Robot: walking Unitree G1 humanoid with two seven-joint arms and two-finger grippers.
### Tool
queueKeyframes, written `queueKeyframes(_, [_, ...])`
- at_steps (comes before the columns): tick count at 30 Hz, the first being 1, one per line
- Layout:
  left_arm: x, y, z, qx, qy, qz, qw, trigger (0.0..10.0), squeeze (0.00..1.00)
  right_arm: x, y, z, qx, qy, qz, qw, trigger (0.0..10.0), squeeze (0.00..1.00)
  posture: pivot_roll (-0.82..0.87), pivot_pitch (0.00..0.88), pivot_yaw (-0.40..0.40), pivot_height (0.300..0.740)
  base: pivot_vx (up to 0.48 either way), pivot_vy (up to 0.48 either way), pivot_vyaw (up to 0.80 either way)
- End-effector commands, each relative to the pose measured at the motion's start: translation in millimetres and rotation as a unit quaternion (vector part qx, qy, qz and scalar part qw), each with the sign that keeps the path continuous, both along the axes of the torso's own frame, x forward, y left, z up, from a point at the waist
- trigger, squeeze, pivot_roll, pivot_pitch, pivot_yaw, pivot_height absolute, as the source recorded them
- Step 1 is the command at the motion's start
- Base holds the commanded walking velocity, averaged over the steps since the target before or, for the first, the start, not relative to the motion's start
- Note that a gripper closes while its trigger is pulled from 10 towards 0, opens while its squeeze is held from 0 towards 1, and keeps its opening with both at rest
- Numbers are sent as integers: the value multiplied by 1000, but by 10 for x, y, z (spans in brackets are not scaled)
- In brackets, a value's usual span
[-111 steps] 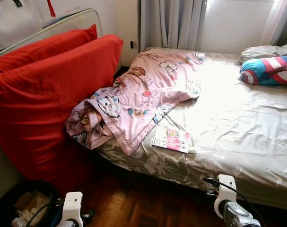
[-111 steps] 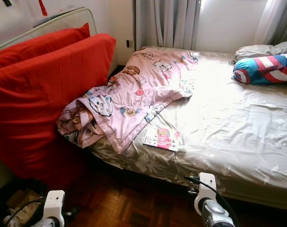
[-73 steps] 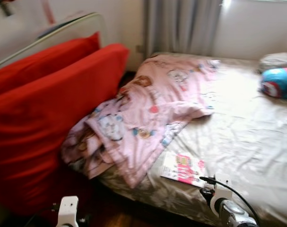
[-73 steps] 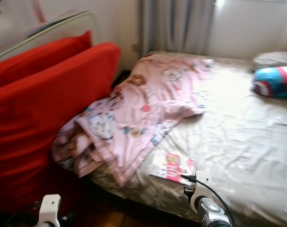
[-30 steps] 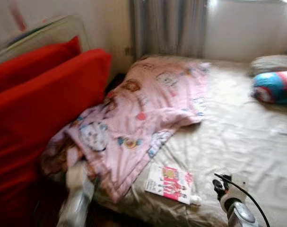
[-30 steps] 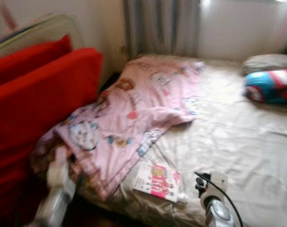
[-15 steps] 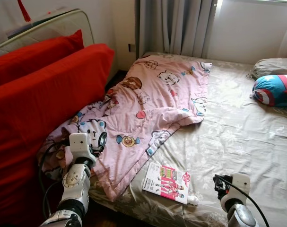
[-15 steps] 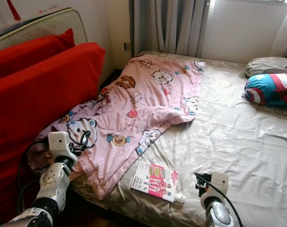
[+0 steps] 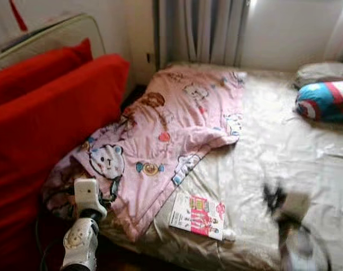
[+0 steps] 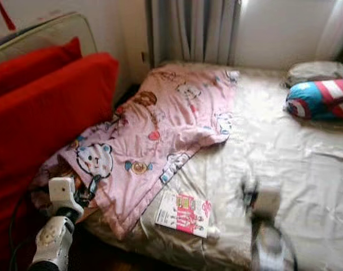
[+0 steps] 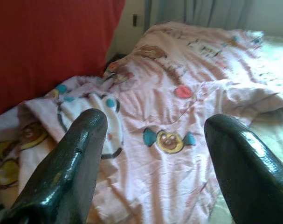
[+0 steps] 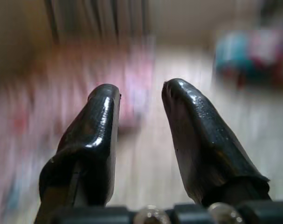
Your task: Clean up the room
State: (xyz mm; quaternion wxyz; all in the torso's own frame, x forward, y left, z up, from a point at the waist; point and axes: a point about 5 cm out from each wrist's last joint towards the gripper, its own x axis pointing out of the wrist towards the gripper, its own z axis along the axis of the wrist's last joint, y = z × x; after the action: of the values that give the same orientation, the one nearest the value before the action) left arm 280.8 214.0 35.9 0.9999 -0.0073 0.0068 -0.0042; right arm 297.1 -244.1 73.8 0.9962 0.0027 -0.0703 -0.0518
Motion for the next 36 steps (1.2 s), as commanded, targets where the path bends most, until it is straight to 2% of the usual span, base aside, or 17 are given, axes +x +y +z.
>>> queueKeyframes(1, [-76, 4, 4, 9, -12, -6, 1000, 10000, 0, -135, -2, -155, 8, 23, -6, 1000, 10000, 0, -127, 0, 18, 740, 0, 0, 0])
queueKeyframes(8, [-182, 45, 27, 5, -26, 5, 1000, 10000, 0, -227, -1, -166, 0, 16, 5, 1000, 10000, 0, -112, 0, 5, 740, 0, 0, 0])
queueKeyframes(10, [-302, 78, 53, 9, -35, 4, 999, 10000, 0, -293, 13, -156, 1, 15, 5, 1000, 10000, 0, -101, 0, 0, 740, 0, 0, 0])
queueKeyframes(12, [-350, 113, 53, 17, -35, 3, 999, 10000, 0, -334, 31, -168, -2, 17, 5, 1000, 10000, 0, -111, 0, 5, 740, 0, 0, 0])
queueKeyframes(15, [-349, 126, 58, 13, -30, 5, 999, 10000, 0, -372, 56, -179, -19, 26, 24, 999, 10000, 0, -112, 0, 13, 740, 0, 0, 0])
queueKeyframes(22, [-393, 106, 235, 13, -46, -1, 999, 10000, 0, -493, 134, -154, -6, 26, 28, 999, 10000, 0, -94, 0, 30, 740, 0, 0, 0])
queueKeyframes(23, [-394, 96, 235, 13, -46, -3, 999, 10000, 0, -483, 245, -164, -23, 36, 34, 999, 10000, 0, -87, 0, 30, 740, 0, 0, 0])
queueKeyframes(26, [-399, 87, 244, 12, -45, -5, 999, 10000, 0, -435, 398, -191, -26, 51, 35, 998, 10000, 0, -81, 0, 30, 740, 0, 0, 0])
queueKeyframes(34, [-399, 79, 313, 17, -40, -12, 999, 10000, 0, -446, 494, -122, -12, 52, 47, 997, 10000, 0, -60, 0, 26, 685, 0, 0, 0])
queueKeyframes(36, [-400, 76, 316, 17, -40, -13, 999, 10000, 0, -449, 492, -111, -11, 46, 48, 998, 10000, 0, -52, 0, 22, 685, 0, 0, 0])
